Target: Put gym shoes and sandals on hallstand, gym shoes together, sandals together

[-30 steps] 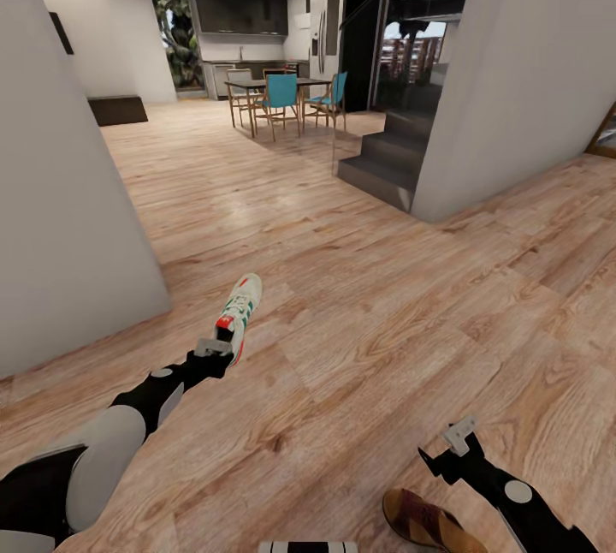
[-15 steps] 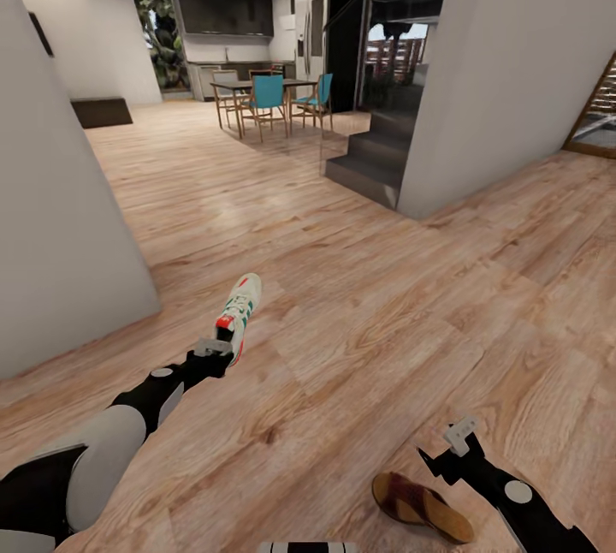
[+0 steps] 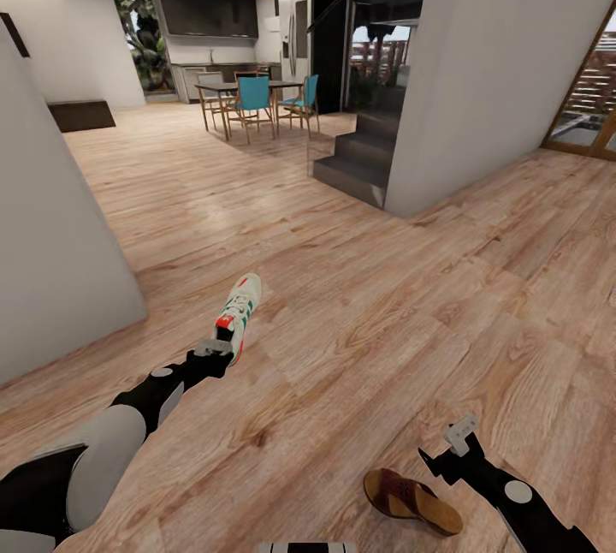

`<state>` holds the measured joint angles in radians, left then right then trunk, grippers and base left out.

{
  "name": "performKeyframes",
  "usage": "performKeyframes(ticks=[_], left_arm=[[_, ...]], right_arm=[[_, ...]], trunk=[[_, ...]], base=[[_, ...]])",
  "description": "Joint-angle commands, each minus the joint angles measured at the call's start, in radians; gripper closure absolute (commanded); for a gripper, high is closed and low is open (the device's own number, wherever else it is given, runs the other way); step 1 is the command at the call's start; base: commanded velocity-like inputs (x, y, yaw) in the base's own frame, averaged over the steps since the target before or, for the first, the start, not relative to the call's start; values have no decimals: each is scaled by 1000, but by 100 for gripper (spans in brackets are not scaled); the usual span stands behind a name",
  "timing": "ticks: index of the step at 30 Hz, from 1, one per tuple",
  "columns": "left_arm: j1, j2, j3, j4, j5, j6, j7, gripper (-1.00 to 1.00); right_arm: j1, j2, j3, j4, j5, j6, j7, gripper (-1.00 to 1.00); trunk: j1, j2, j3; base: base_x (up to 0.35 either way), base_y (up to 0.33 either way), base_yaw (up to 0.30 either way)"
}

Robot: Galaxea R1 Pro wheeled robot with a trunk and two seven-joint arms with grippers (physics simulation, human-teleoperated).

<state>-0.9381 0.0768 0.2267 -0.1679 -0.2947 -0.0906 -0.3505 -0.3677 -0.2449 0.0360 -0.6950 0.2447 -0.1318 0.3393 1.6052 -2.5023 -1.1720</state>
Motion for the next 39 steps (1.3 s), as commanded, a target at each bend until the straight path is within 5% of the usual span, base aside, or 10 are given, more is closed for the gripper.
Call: performKeyframes(ticks=[1,39], left_arm=[[-1,0,9,1,-11,-4,-4,100],[12,1,9,-88,-6,5,7,100]], right_arm=[[0,-1,1,0,10,-5,0,-100],[0,7,2,-1,8,-2,-2,-100]], trunk=[[0,0,-1],[0,0,9]], base=[[0,0,-8],[-12,-9,-75]])
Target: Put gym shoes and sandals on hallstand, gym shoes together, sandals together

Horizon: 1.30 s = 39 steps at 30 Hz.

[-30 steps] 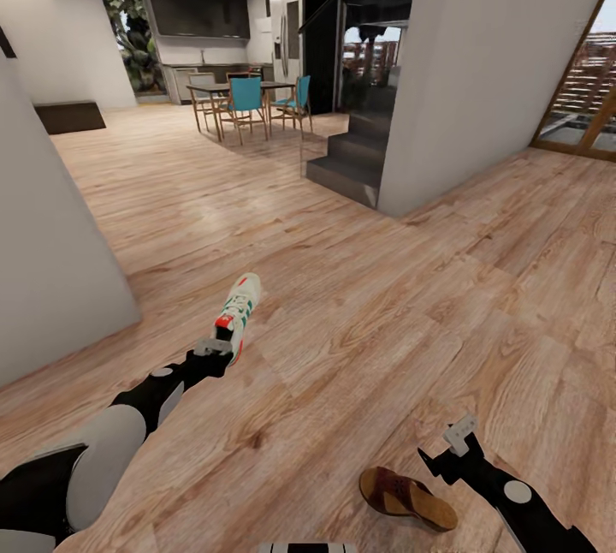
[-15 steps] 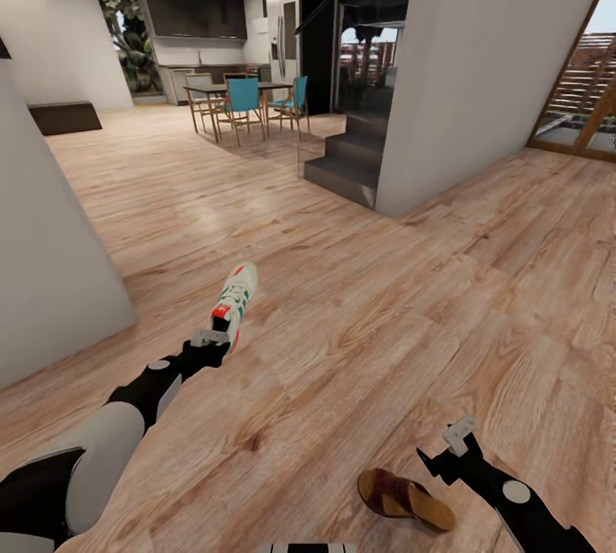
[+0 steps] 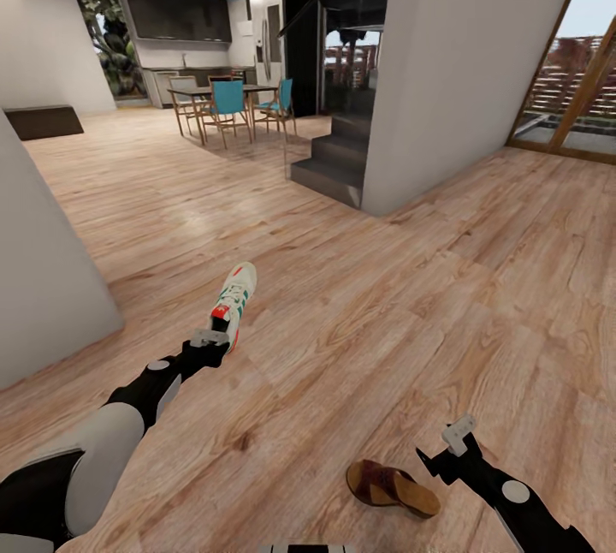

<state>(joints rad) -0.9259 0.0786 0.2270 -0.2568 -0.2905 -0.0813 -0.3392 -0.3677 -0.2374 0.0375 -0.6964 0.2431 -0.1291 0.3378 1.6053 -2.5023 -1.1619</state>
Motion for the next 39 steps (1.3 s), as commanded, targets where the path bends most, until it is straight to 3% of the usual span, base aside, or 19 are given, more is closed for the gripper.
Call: performKeyframes(ticks=[1,22,39], left_arm=[[-1,0,8,1,-10,-5,-5,100],[1,-1,3,-2,-12,0,-8,100],[-29,-16,3,-24,-12,27,-10,100]], right_arm=[[0,0,1,0,10,-5,0,-100],[0,1,2,0,10,-4,0,-100],[0,1,6,-2,11,-3,0,-100]], trunk=[[0,0,-1],[0,0,-1],[7,-4,-69]], base=[[-39,-21,-9],[-5,-2,-1],[0,0,0]])
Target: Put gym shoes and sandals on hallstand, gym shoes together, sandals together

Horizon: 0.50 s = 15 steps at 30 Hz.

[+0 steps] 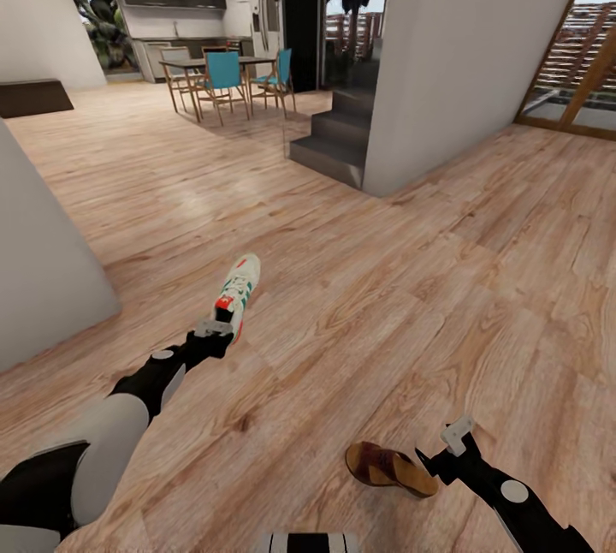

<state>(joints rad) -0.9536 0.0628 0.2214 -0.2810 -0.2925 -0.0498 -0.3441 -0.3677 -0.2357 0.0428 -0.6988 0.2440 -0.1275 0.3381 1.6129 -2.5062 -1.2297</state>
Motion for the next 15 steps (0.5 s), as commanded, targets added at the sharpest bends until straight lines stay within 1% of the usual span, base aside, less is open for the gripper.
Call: performKeyframes(ticks=[1,5,11,12,15], left_arm=[[-3,-5,9,-7,-10,13,-7,100],[-5,-16,8,-22,-12,57,-10,100],[-6,-22,7,-28,-12,81,-13,100],[-6,-22,7,-29,-12,82,-13,100],[-6,-23,7,-30,-13,85,-13,100]], right_arm=[[0,-1,1,0,10,-5,0,-100],[0,-1,1,-1,12,-5,1,-100],[0,-4,2,-5,18,-4,2,-100],[0,-5,2,-8,24,-4,2,-100],[0,-6,2,-41,67,1,2,-100]], trunk=[[0,-1,-6],[2,-2,-27],[5,-3,-59],[5,-3,-64],[6,-4,-81]], base=[[0,0,0],[0,0,0],[0,0,0],[0,0,0],[0,0,0]])
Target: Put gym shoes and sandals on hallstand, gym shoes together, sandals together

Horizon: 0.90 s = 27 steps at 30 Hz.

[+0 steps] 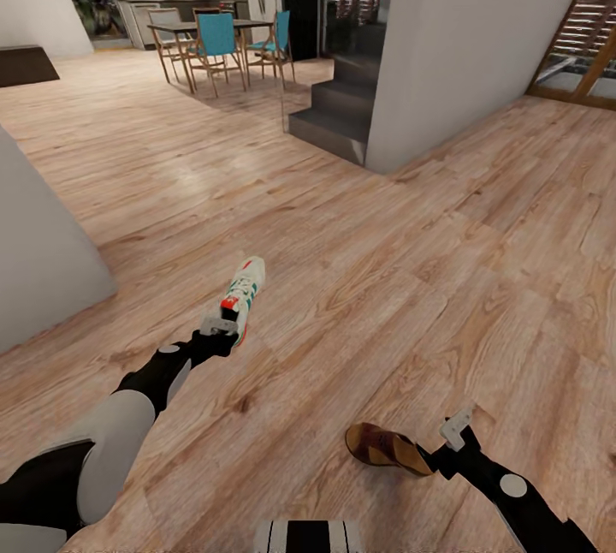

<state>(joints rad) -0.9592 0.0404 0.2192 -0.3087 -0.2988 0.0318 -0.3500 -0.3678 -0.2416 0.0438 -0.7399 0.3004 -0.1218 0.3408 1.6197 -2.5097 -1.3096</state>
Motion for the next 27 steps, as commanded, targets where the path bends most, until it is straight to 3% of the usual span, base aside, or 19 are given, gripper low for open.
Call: performKeyframes(ticks=[1,5,7,9,11,16,22,27], left_arm=[[0,-1,9,-2,-6,4,-7,100],[3,-1,9,-1,-6,5,-7,100],[5,-1,9,-1,-6,5,-7,100],[6,-1,9,-2,-7,5,-7,100],[6,-1,9,-2,-7,5,-6,100],[8,-1,7,-3,-8,5,-5,100],[15,1,4,-2,-8,4,-7,100],[16,1,3,-1,-8,4,-7,100]], right_arm=[[0,-1,1,-14,27,2,0,-100],[0,-2,0,-103,114,93,30,-100],[-1,-2,-1,-166,156,180,84,-100],[-1,-3,-3,-274,199,310,207,-100],[-2,-4,-7,-356,214,376,295,-100],[-9,-10,-8,-406,221,406,341,-100],[-10,-11,-7,-356,222,363,348,-100],[-10,-12,-9,-350,223,352,347,-100]], trunk=[[0,-1,-6],[2,-2,-27],[2,-2,-28],[2,-2,-29],[2,-2,-29],[2,-2,-29],[2,-2,-29],[4,-3,-48]], base=[[0,0,0],[0,0,0],[0,0,0],[0,0,0],[0,0,0],[0,0,0],[0,0,0],[0,0,0]])
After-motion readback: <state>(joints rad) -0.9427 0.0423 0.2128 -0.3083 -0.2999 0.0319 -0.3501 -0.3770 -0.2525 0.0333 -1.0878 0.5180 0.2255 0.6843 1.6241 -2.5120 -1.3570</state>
